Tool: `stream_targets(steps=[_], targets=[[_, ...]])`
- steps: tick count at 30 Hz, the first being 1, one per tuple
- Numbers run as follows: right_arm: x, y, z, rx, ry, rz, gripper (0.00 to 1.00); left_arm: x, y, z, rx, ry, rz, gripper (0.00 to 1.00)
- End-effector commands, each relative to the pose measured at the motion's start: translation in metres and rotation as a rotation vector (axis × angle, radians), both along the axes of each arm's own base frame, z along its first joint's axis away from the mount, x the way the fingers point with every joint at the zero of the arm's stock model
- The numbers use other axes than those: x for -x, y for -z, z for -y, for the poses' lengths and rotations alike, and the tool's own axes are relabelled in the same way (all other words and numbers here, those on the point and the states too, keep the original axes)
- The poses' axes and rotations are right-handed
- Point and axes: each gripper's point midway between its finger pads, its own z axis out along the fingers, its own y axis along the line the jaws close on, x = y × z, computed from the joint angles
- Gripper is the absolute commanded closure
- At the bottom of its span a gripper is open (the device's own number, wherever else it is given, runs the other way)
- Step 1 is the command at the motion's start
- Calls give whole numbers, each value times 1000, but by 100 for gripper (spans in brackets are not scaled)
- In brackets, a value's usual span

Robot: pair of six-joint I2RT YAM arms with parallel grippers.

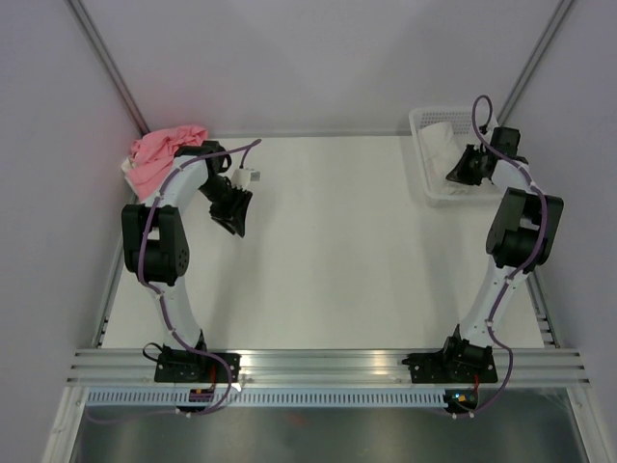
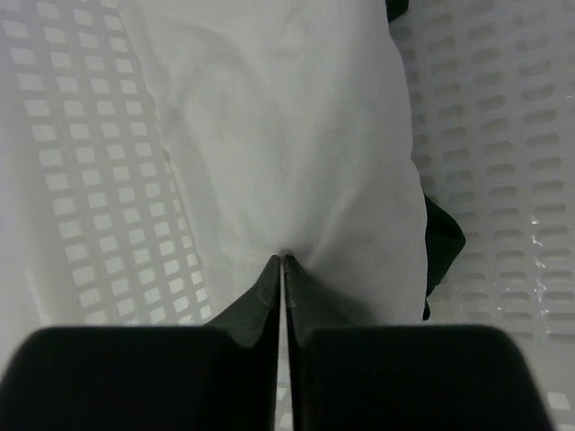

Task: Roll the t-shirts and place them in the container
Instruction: Place the rolled tshirt into the container

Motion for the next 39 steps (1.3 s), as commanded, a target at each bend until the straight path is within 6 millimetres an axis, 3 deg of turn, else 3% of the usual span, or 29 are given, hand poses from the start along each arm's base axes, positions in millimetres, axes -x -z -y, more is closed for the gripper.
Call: stream_targets(steps=[1,2,3,4,6,9,10,11,12,13,14,15,16,17,19,20,22,23,25,26,32,39], targets=[[-16,-90,2,117,-44,196,83,-16,-20,-3,-20,-32,85,57],[-15,-116,0,153,-49,248,71,-18,-24,-4,-25,-34,106,57],[-13,-127,0,197,-53,276,57,-20,-26,-6,-36,-37,122,57],[-11,-139,-5,214,-63,308,3,-24,-30,-6,-36,-36,147,57],[1,-173,-11,239,-60,400,2,-24,-37,-8,-48,-46,175,56],[29,-194,-20,248,-61,462,2,-21,-44,-9,-48,-61,210,56],[42,-209,-23,262,-51,494,2,-21,-44,-9,-48,-64,218,55],[50,-209,-25,265,-48,497,2,-22,-46,-8,-44,-66,237,55],[62,-188,-30,257,-50,459,2,-18,-46,-9,-44,-66,241,55],[75,-199,-34,259,-40,486,2,-18,-47,-9,-43,-68,254,55],[88,-178,-37,246,-37,448,2,-17,-48,-9,-42,-67,260,55],[96,-171,-39,241,-27,432,2,-13,-48,-9,-42,-67,265,55],[108,-178,-39,239,11,444,2,-13,-48,-10,-42,-72,268,55],[123,-155,-41,226,21,386,2,-13,-46,-9,-36,-74,277,55],[145,-154,-40,239,67,378,2,-13,-50,-8,-27,-87,305,55],[161,-132,-41,235,77,321,2,-12,-48,-7,-19,-91,313,55],[181,-132,-41,239,120,330,2,-9,-50,-6,-10,-97,325,55],[193,-113,-39,242,144,288,2,-4,-46,-4,-3,-98,313,55],[208,-109,-38,247,177,288,2,-3,-47,-3,9,-104,326,55],[216,-94,-37,242,199,250,2,1,-43,-1,20,-101,313,55],[233,-71,-37,230,233,179,2,11,-40,1,35,-105,322,54],[230,-72,-45,206,187,198,2,16,-45,-1,33,-105,347,54]])
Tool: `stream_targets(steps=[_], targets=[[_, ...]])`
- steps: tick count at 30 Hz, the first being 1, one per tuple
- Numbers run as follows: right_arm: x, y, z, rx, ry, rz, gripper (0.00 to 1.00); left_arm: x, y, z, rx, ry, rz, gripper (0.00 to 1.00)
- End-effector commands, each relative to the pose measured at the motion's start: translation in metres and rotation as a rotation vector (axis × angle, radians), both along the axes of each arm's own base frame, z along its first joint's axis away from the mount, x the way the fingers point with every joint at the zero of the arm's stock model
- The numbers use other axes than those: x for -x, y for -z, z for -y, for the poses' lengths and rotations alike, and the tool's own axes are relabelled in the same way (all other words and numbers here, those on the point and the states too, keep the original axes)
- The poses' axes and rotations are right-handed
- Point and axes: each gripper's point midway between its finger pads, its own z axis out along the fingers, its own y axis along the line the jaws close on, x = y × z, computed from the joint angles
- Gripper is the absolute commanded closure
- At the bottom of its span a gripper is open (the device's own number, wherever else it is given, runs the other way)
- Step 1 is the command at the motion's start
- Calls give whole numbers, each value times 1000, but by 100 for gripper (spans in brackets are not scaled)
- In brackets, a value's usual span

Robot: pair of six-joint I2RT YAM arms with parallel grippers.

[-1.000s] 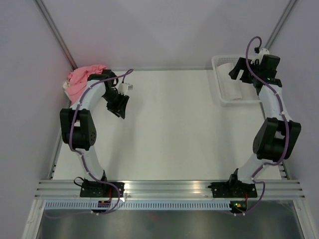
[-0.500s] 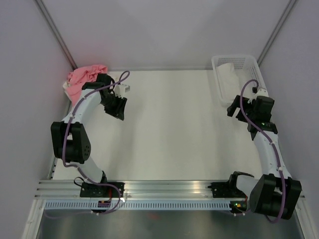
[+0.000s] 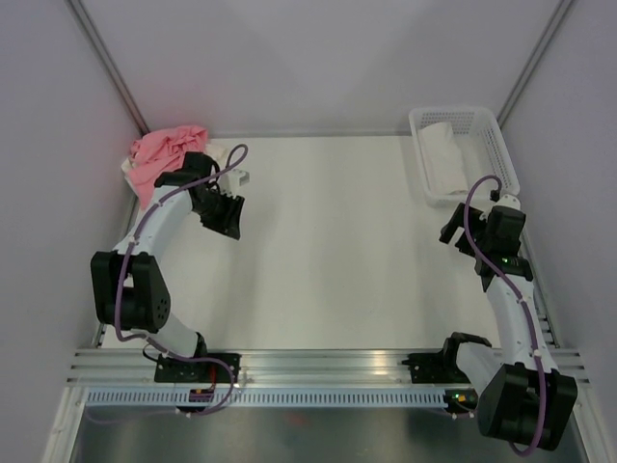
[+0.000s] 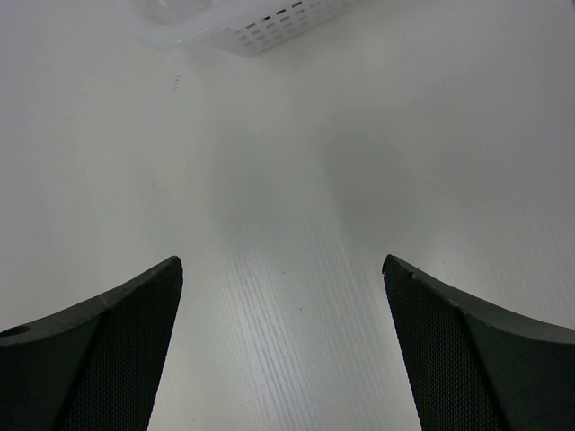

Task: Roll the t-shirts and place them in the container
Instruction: Place the rolled tshirt into the container

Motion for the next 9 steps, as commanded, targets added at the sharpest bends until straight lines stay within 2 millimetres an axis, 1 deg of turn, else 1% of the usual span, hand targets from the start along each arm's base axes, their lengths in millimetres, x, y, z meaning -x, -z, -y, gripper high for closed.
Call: stream_targets(steps=[1,9], targets=[[-4,-1,-4,-15,-13,15,2,-4,-18,6,40,-10,73,54],[-6,1,-10,-32,-52,19,2,3,-18,3,29,-8,88,53]])
